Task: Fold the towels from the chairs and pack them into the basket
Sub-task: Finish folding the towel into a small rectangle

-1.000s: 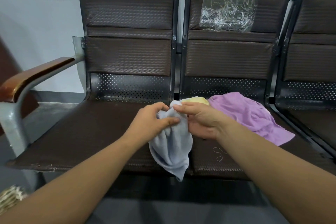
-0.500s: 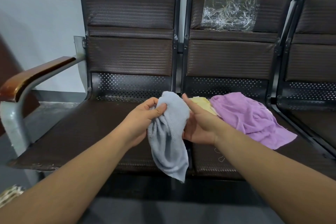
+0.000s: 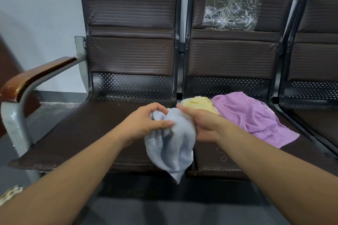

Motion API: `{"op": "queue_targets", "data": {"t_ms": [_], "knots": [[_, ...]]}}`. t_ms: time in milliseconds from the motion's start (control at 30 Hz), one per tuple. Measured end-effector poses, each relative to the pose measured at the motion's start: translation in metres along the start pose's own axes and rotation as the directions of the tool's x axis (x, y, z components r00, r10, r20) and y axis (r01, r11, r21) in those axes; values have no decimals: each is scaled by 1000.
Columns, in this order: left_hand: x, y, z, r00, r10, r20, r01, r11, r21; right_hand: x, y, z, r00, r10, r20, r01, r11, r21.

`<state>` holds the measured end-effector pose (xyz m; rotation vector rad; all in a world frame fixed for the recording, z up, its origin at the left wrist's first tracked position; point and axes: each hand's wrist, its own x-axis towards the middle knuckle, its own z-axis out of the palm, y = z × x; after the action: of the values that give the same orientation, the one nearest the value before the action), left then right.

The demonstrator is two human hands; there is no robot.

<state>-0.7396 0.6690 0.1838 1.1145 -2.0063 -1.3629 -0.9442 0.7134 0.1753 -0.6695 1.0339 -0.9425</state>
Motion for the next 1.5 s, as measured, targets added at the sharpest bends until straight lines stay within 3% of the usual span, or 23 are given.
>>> {"op": "queue_targets", "data": {"t_ms": [100,267,400,533,667,767,833,1067,1167,1300,1367,1500], "knots": [[0,0,-2,1000,-9,-11,7,988,-152,4,1,2,999,-10,-39,8,998,-57],[5,-18,-27,950,-84,-301,-5,959,-283,2,-13,-18,962,-152,-229,182,976,116],[5,-22,-40,932,-173,-320,-24,849,-528,-9,-17,-31,914,-238,-327,292,948,128],[2,-22,-45,928,-162,-336,-86,782,-617,-13,-23,-28,919,-232,-320,302,934,190],[0,-13,-54,908,-243,-340,-128,615,-779,-11,-26,-26,883,-279,-376,347,930,124],[-5,-5,-67,901,-233,-366,-243,428,-870,-13,-26,-23,834,-369,-411,388,921,-40],[-11,-2,-75,884,-242,-400,-293,379,-878,-12,-27,-22,807,-410,-424,391,910,-137],[-24,4,-92,937,-227,-264,-124,489,-863,-13,-51,0,766,-518,-381,400,848,-347],[-26,25,-106,924,-141,-356,-230,539,-810,-17,-84,5,713,-591,-378,451,799,-399],[-32,55,-138,847,2,-531,-455,517,-725,-32,-144,15,675,-642,-363,621,760,-190],[-36,60,-148,839,-42,-542,-457,487,-745,-34,-157,16,681,-639,-356,577,769,-277],[-37,48,-154,847,-176,-501,-336,553,-762,-33,-153,17,655,-663,-364,476,735,-482]]}}
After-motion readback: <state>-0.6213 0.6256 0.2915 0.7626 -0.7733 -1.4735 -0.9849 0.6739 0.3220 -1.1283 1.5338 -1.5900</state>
